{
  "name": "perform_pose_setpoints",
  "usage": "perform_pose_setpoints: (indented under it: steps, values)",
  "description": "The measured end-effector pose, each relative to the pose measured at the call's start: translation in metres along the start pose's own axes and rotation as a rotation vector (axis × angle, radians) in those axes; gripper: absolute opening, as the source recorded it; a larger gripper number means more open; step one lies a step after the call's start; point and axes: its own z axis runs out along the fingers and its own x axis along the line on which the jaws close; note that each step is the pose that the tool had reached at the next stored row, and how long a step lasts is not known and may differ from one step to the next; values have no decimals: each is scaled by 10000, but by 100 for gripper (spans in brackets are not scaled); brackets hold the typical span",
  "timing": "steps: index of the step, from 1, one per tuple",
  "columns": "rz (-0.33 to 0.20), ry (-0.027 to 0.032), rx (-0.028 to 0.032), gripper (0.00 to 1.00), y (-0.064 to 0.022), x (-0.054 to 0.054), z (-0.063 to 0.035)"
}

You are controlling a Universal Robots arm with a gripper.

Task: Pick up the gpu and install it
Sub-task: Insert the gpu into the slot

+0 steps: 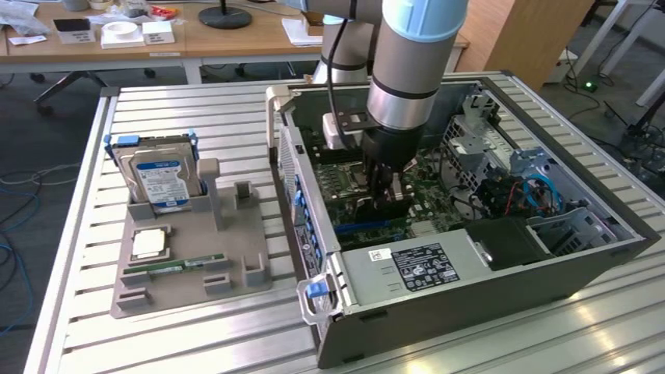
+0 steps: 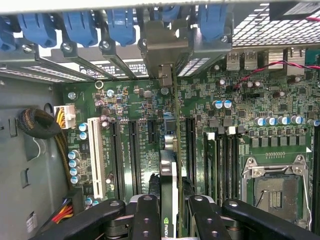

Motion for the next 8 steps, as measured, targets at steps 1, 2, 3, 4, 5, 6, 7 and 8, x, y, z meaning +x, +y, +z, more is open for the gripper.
perform_pose_setpoints:
  steps: [1,2,3,4,5,6,7,8]
  values:
    - [0,1,0,27,0,0,1]
    - [0,0,1,27,0,0,2]
    - [0,-2,1,27,0,0,2]
    - [0,-2,1,27,0,0,3]
    - [0,-3,2,27,0,0,3]
    - [0,-3,2,27,0,0,6]
    - [0,-3,1,27,0,0,7]
    - [0,-3,1,27,0,0,9]
